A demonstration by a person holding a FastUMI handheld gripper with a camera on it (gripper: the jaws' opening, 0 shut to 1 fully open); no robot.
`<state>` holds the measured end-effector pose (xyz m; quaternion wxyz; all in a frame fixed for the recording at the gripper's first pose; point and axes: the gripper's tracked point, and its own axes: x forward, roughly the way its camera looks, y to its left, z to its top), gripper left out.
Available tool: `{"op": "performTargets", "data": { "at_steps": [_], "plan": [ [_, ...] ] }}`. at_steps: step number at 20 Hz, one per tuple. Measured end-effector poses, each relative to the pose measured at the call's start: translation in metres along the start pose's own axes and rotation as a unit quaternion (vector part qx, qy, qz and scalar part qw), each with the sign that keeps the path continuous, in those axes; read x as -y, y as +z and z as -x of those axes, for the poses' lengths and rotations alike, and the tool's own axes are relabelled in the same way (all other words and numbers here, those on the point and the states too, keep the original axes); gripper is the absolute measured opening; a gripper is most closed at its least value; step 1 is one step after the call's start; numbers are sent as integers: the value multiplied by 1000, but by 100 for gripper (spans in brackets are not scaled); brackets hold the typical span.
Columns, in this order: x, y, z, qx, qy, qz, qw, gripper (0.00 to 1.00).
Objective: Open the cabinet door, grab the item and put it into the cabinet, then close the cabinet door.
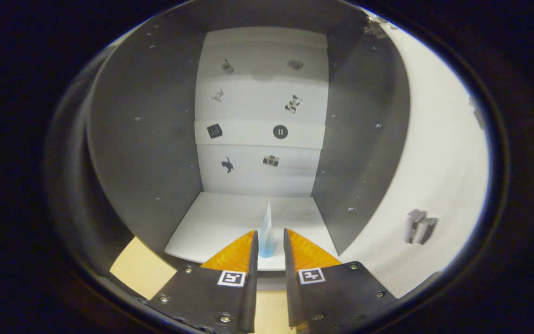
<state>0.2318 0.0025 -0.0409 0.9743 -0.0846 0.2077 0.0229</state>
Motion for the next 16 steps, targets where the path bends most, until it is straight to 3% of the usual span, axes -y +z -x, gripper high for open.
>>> {"op": "performTargets", "data": {
  "at_steps": [4,8,16],
  "plan": [
    [11,13,59,73,-52,18,996,26],
    [14,4,108,93,-79,6,992,24],
    [67,14,212,179,-167,-35,969,24]
  ]
}}
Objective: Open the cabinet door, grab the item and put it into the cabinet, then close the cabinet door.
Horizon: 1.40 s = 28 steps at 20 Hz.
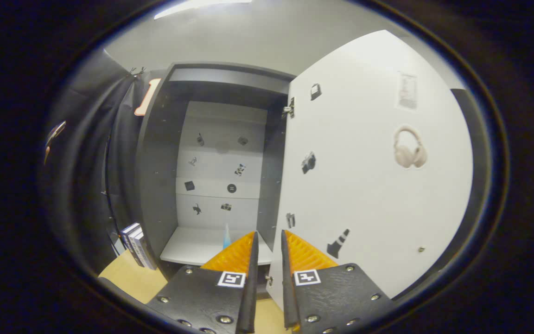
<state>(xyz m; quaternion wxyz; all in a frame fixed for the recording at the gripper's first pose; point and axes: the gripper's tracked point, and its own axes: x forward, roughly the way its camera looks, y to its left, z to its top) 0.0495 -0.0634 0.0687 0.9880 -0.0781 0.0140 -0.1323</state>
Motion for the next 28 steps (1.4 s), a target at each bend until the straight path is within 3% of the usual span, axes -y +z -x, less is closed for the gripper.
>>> {"op": "performTargets", "data": {
  "at_steps": [7,15,19,20,21,25,28],
  "plan": [
    [90,17,67,30,-114,-22,993,24],
    [186,0,125,35,-249,-18,968,24],
    [213,-8,130,34,-279,-24,959,26],
    [219,-9,130,35,-284,-23,958,29],
    [220,-11,129,34,-283,-19,958,46],
    [225,-13,115,32,-287,-6,957,93],
    [226,-13,113,38,-286,-15,957,93]
  ]
}}
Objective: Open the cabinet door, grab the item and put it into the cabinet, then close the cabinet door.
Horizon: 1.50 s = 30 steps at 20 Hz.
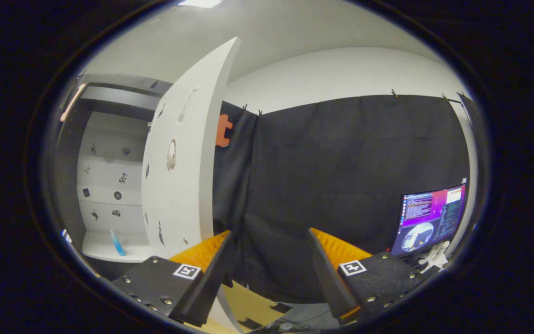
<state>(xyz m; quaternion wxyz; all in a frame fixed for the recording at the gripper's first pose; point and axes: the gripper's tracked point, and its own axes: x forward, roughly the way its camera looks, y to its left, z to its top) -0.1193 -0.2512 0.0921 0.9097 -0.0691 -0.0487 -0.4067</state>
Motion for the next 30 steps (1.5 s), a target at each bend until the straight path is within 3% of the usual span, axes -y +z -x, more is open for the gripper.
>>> {"op": "performTargets", "data": {
  "at_steps": [4,9,15,21,30],
  "plan": [
    [7,-13,-21,-24,7,-17,1000,93],
    [-1,-15,-25,-38,48,-25,998,92],
    [-14,-12,-15,-36,72,-21,997,89],
    [-37,-13,0,-56,134,-38,989,89],
    [-54,-10,17,-59,171,-37,983,89]
  ]
}}
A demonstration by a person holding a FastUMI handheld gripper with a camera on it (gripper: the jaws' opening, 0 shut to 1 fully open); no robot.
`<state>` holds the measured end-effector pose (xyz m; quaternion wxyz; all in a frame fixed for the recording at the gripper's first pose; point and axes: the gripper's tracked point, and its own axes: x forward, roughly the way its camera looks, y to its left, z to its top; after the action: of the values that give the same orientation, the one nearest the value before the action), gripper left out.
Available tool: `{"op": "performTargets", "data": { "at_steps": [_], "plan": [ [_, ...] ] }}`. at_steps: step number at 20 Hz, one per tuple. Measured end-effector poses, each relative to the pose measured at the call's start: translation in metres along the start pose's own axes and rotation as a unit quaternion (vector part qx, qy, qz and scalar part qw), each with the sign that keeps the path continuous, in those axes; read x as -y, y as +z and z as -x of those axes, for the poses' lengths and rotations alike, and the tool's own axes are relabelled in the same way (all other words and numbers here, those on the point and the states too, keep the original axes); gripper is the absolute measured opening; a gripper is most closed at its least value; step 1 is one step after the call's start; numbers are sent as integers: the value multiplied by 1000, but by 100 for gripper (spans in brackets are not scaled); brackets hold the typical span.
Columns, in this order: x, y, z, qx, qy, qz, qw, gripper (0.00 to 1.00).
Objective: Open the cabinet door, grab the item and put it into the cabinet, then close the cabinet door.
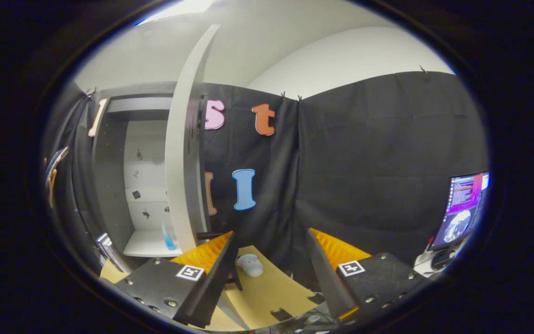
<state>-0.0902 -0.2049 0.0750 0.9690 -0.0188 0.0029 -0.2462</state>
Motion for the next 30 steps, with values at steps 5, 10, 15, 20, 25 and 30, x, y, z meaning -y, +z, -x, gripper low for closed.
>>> {"op": "performTargets", "data": {
  "at_steps": [5,10,15,20,25,30],
  "plan": [
    [-24,-2,9,-9,50,-11,999,89],
    [-61,-8,13,-23,127,-33,991,90],
    [-107,-11,10,-38,206,-77,975,90],
    [-162,-23,2,-50,259,-75,962,90],
    [-222,-34,-4,-64,320,-71,943,90],
    [-274,-42,-18,-72,360,-62,928,90]
  ]
}}
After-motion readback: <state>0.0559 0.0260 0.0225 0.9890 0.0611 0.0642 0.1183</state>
